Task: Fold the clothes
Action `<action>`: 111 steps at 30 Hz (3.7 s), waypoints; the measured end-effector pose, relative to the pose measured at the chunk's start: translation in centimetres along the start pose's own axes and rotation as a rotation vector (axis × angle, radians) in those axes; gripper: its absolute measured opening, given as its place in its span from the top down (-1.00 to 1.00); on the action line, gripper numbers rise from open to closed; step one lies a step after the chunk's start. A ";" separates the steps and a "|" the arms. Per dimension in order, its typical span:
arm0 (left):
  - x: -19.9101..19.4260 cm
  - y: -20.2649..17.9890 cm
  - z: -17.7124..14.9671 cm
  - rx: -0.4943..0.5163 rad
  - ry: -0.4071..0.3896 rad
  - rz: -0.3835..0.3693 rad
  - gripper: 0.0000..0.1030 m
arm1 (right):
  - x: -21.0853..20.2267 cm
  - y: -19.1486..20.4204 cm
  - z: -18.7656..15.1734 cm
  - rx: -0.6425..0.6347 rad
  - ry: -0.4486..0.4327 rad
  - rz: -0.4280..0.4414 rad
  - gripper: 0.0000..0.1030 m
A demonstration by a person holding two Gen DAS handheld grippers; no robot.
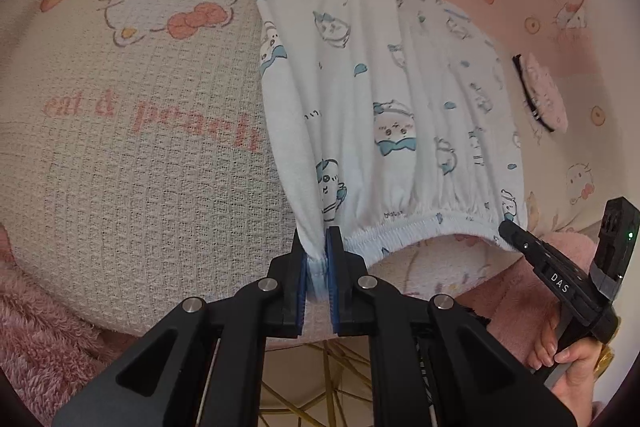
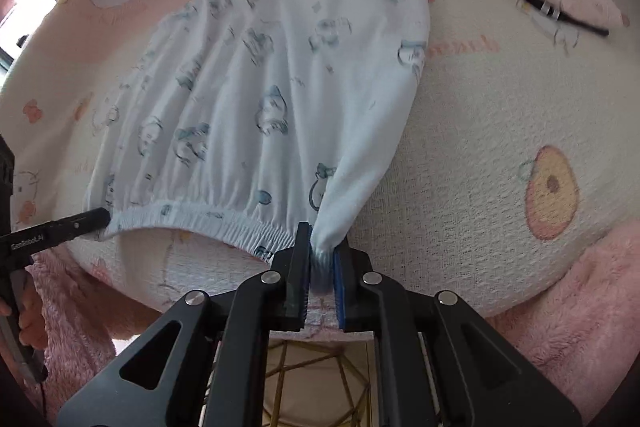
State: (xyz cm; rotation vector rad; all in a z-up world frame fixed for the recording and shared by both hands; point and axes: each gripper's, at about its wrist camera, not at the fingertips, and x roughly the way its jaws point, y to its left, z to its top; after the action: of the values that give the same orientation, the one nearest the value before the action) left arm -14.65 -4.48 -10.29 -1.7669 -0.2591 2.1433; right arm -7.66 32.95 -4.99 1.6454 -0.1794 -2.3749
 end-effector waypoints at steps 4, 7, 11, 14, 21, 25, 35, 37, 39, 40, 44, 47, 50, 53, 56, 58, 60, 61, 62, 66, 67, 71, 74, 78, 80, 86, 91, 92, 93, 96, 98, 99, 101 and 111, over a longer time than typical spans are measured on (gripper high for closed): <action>-1.1 0.3 0.2 -0.023 -0.022 -0.038 0.82 | -2.4 0.3 0.0 0.036 -0.101 0.025 0.84; 0.4 1.2 -0.4 -0.026 0.023 -0.022 0.82 | -0.9 0.4 -0.5 0.015 -0.031 -0.025 0.83; 1.9 1.4 -0.9 0.001 0.028 0.070 0.69 | 0.6 0.7 -1.5 0.009 0.040 -0.057 0.81; 0.2 1.6 -0.9 -0.010 -0.002 0.125 0.12 | -1.3 0.4 -1.8 0.030 -0.041 -0.073 0.65; -3.8 -1.6 2.1 0.121 -0.173 0.073 0.12 | -4.4 1.8 -0.8 -0.001 -0.251 -0.104 0.45; 0.6 -5.2 3.4 0.226 -0.091 0.115 0.12 | -0.8 4.1 -0.2 -0.105 -0.177 -0.052 0.45; 2.1 -3.0 0.6 0.213 0.065 0.166 0.10 | 2.9 4.1 -2.6 -0.125 0.051 -0.115 0.46; 1.7 -3.1 0.2 0.221 0.067 0.176 0.10 | 3.1 3.3 -2.5 -0.123 0.049 -0.119 0.46; 1.1 -3.4 0.1 0.216 0.052 0.168 0.10 | 2.2 3.8 -2.1 -0.139 -0.013 -0.126 0.46; 0.8 -3.5 0.3 0.211 0.035 0.147 0.10 | 1.6 4.1 -1.9 -0.147 -0.045 -0.129 0.46; 0.5 -2.9 1.1 0.169 0.019 0.123 0.10 | 2.4 5.5 -1.6 -0.186 -0.051 -0.154 0.44; 1.4 -1.8 1.4 0.135 0.060 0.163 0.10 | 3.7 6.5 -1.4 -0.216 -0.020 -0.177 0.44; 1.0 -1.4 1.6 0.123 0.052 0.143 0.09 | 4.0 5.5 -2.6 -0.226 0.024 -0.186 0.44; -0.1 -1.5 1.8 0.126 0.017 0.090 0.09 | 3.4 4.6 -2.5 -0.171 0.044 -0.155 0.44; -1.3 -1.5 2.0 0.128 -0.018 0.037 0.09 | 3.1 3.9 -2.4 -0.137 0.030 -0.145 0.44; -1.6 -1.7 2.3 0.136 -0.038 0.016 0.09 | 2.4 4.1 -2.7 -0.135 -0.024 -0.141 0.44; -1.0 -1.8 2.5 0.155 -0.038 0.022 0.09 | 2.0 4.3 -2.2 -0.156 -0.082 -0.130 0.44; -0.4 -1.7 2.4 0.165 -0.029 0.031 0.09 | 1.8 4.7 -2.1 -0.178 -0.102 -0.122 0.44; 0.2 -1.6 2.3 0.174 -0.019 0.040 0.09 | 2.0 5.1 -2.1 -0.197 -0.104 -0.124 0.44; 2.3 -1.6 1.8 0.193 0.052 0.125 0.09 | 4.8 5.3 -2.5 -0.221 0.006 -0.218 0.44; 2.8 -1.3 1.5 0.187 0.083 0.151 0.09 | 4.5 5.1 -2.4 -0.203 -0.003 -0.208 0.44; 1.9 0.1 1.3 0.116 0.084 0.108 0.08 | 4.0 3.7 -2.7 -0.167 0.047 -0.200 0.44; 0.7 0.5 1.5 0.106 0.036 0.041 0.08 | 3.2 2.8 -2.7 -0.134 0.028 -0.174 0.44; 1.1 1.0 1.6 0.081 0.044 0.062 0.08 | 1.9 1.9 -2.1 -0.101 -0.049 -0.110 0.44; 1.7 1.5 1.4 0.061 0.069 0.098 0.08 | 2.2 1.3 -1.9 -0.085 -0.036 -0.136 0.44; -1.2 0.2 1.1 0.073 -0.034 0.000 0.08 | 1.3 -2.9 -1.0 0.121 0.008 -0.007 0.44; 0.7 -3.8 0.0 0.200 0.014 -0.078 0.08 | 0.5 -0.8 -1.0 0.018 -0.046 0.046 0.43; 1.0 -4.8 -0.1 0.238 0.021 -0.070 0.08 | 0.9 0.2 -1.0 -0.039 -0.044 0.049 0.44; 1.3 -5.8 -0.2 0.277 0.027 -0.059 0.08 | 2.1 -0.2 0.0 -0.077 -0.034 0.048 0.44; 2.3 -8.0 -0.9 0.387 0.049 -0.019 0.08 | 3.6 1.9 0.5 -0.158 0.016 0.030 0.44; 2.8 -8.9 -1.5 0.453 0.050 0.019 0.08 | 4.1 2.5 0.5 -0.189 0.032 0.023 0.44; 3.0 -9.5 -1.9 0.494 0.046 0.048 0.08 | 4.2 2.7 0.5 -0.205 0.033 0.020 0.44; 3.5 -10.2 -2.3 0.567 0.041 0.149 0.08 | 4.7 2.6 0.8 -0.224 0.039 0.002 0.44; 3.4 -9.0 0.4 0.459 -0.016 0.154 0.08 | 2.4 5.1 -1.8 -0.307 0.041 0.086 0.44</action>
State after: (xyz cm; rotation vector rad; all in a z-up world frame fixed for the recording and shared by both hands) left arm -14.26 5.11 -10.10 -1.5406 0.3514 2.1024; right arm -6.05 27.45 -6.56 1.5078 0.1150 -2.1743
